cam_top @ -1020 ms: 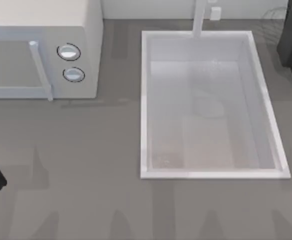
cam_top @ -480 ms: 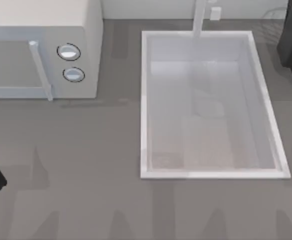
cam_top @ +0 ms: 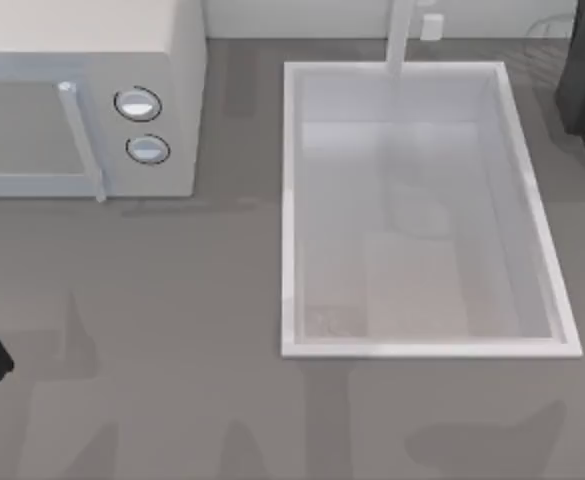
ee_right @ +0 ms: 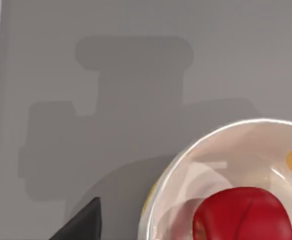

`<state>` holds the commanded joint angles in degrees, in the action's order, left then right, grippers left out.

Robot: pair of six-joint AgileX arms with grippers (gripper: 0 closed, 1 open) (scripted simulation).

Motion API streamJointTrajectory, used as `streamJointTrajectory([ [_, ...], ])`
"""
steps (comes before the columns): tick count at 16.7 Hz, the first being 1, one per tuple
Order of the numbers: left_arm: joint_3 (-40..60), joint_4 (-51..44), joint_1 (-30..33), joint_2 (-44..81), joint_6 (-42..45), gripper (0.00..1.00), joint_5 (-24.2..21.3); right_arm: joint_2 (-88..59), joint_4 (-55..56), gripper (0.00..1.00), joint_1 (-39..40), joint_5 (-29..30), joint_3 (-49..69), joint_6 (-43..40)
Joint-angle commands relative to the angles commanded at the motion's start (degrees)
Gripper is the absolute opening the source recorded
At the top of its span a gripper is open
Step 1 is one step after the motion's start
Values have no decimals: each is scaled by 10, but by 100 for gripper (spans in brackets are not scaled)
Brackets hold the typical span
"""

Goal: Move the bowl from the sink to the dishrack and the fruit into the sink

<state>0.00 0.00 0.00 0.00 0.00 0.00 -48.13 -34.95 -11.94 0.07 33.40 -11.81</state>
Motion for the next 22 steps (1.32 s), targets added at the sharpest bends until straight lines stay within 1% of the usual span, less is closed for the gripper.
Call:
streamJointTrajectory([
  [6,0,0,0,0,0,100,0,-282,-192,100,-67,3,174,-65],
  [10,0,0,0,0,0,100,0,-378,-257,100,-90,0,242,-86],
  [17,0,0,0,0,0,100,0,-388,-262,100,-90,0,248,-88],
  [19,0,0,0,0,0,100,0,-401,-241,100,-91,1,235,-88],
  [22,0,0,0,0,0,100,0,-432,-174,100,-91,-2,198,-87],
])
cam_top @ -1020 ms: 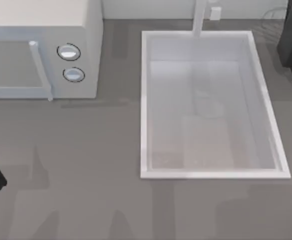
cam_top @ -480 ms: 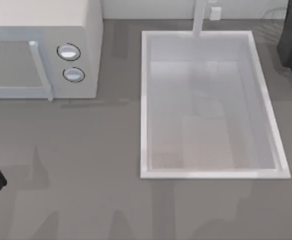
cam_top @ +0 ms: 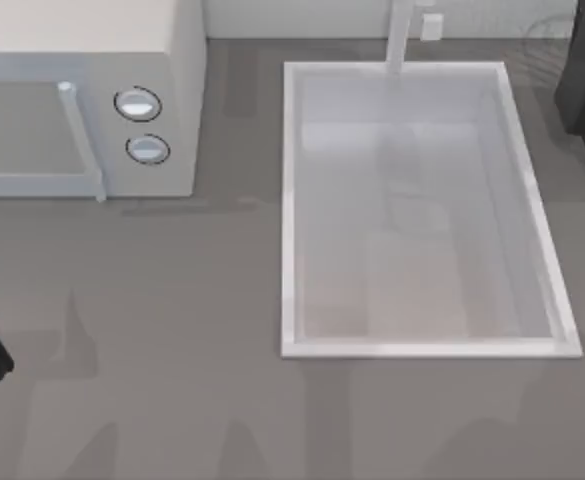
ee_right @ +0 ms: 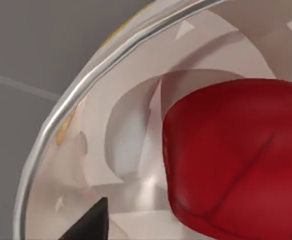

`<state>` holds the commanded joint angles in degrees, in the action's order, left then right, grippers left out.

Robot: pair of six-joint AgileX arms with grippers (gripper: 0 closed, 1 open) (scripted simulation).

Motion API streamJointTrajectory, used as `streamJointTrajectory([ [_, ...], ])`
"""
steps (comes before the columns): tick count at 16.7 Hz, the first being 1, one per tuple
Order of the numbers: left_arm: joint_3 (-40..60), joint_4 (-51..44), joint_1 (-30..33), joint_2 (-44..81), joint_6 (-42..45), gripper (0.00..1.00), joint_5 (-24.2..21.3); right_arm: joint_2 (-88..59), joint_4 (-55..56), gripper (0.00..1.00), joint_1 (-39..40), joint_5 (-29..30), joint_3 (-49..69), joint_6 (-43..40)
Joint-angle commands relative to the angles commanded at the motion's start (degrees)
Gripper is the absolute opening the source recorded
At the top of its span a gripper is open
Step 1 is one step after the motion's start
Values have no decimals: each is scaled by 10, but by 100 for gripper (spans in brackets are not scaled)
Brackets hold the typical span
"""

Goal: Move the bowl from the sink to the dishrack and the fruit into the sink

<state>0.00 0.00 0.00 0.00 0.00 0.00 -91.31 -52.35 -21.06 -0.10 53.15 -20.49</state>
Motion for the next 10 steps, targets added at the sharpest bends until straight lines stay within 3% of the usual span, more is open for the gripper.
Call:
streamJointTrajectory([
  [5,0,0,0,0,0,100,0,-53,145,100,1,-3,-62,0],
  [10,0,0,0,0,0,100,0,-81,181,100,0,1,-95,2],
])
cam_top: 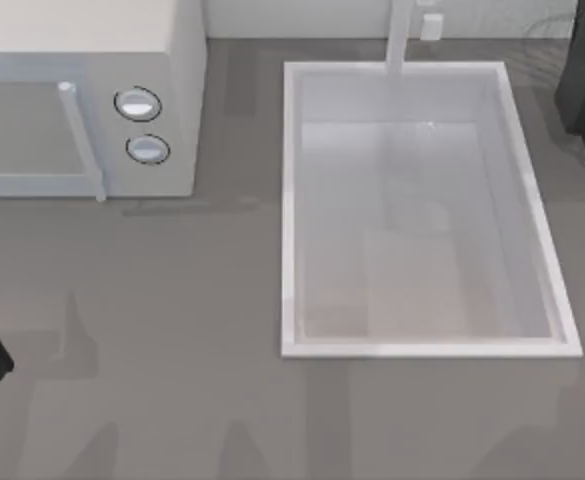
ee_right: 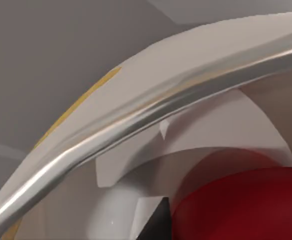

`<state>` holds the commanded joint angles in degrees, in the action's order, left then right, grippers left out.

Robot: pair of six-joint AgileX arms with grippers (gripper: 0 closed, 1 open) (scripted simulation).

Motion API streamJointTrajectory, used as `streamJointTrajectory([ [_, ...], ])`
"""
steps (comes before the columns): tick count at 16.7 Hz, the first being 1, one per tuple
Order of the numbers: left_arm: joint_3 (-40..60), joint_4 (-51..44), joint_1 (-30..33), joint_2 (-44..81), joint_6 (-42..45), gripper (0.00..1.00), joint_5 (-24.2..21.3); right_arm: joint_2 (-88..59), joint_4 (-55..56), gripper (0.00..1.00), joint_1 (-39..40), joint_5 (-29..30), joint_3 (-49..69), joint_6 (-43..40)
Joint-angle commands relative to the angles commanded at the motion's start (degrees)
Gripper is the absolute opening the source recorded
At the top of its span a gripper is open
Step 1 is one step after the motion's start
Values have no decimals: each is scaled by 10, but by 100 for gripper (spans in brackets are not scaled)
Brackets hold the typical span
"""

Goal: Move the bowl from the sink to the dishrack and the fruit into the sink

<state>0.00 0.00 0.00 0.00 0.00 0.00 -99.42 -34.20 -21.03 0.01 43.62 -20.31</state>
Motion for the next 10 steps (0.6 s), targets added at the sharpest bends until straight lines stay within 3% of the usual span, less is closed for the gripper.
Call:
streamJointTrajectory([
  [2,0,0,0,0,0,100,0,0,0,100,0,0,0,0],
  [10,0,0,0,0,0,100,0,0,0,40,0,0,0,0],
])
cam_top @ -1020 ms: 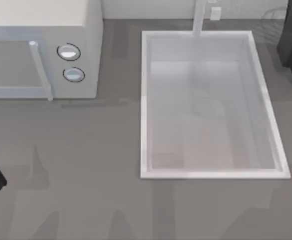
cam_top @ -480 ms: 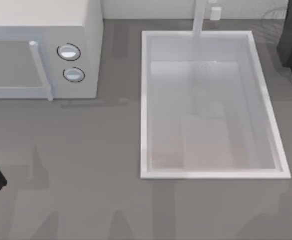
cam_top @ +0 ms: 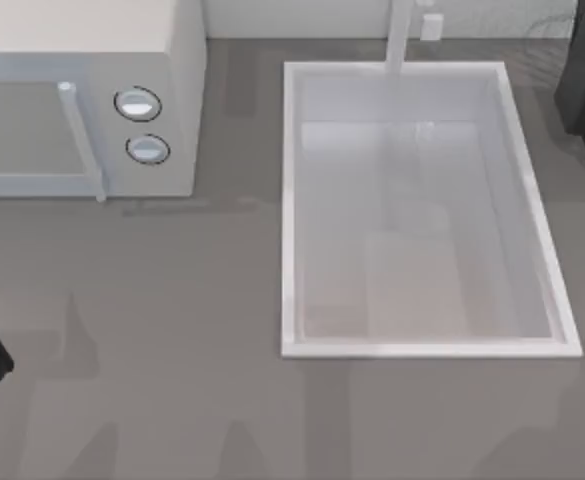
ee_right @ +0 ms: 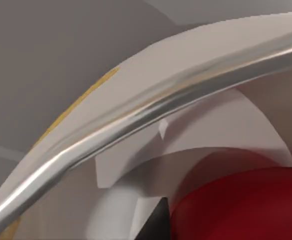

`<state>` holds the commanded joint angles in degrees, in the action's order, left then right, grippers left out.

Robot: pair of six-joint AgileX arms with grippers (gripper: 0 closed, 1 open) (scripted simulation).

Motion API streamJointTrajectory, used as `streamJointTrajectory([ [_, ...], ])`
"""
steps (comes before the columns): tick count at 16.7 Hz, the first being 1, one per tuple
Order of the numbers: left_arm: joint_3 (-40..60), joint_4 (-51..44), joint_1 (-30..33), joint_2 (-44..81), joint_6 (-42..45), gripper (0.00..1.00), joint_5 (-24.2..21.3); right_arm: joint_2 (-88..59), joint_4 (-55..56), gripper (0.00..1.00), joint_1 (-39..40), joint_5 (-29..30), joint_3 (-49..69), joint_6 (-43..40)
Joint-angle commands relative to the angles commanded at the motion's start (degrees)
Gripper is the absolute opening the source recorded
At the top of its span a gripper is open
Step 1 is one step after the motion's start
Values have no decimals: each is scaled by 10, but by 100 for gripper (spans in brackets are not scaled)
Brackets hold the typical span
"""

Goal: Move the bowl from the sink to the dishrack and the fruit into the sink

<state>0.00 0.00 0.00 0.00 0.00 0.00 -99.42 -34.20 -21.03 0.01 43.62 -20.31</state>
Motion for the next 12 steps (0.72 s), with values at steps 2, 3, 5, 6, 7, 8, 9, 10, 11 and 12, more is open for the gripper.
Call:
streamJointTrajectory([
  [2,0,0,0,0,0,100,0,0,0,25,0,0,0,0],
  [3,0,0,0,0,0,100,0,0,0,17,0,0,0,0],
  [5,0,0,0,0,0,100,0,0,0,2,0,0,0,0],
  [6,0,0,0,0,0,100,0,0,0,0,0,0,0,0],
  [7,0,0,0,0,0,100,0,0,0,0,0,0,0,0],
  [8,0,0,0,0,0,100,0,0,0,0,0,0,0,0],
  [9,0,0,0,0,0,100,0,0,0,0,0,0,0,0],
  [10,0,0,0,0,0,100,0,0,0,0,0,0,0,0],
  [11,0,0,0,0,0,100,0,0,0,0,0,0,0,0],
  [12,0,0,0,0,0,100,0,0,0,0,0,0,0,0],
])
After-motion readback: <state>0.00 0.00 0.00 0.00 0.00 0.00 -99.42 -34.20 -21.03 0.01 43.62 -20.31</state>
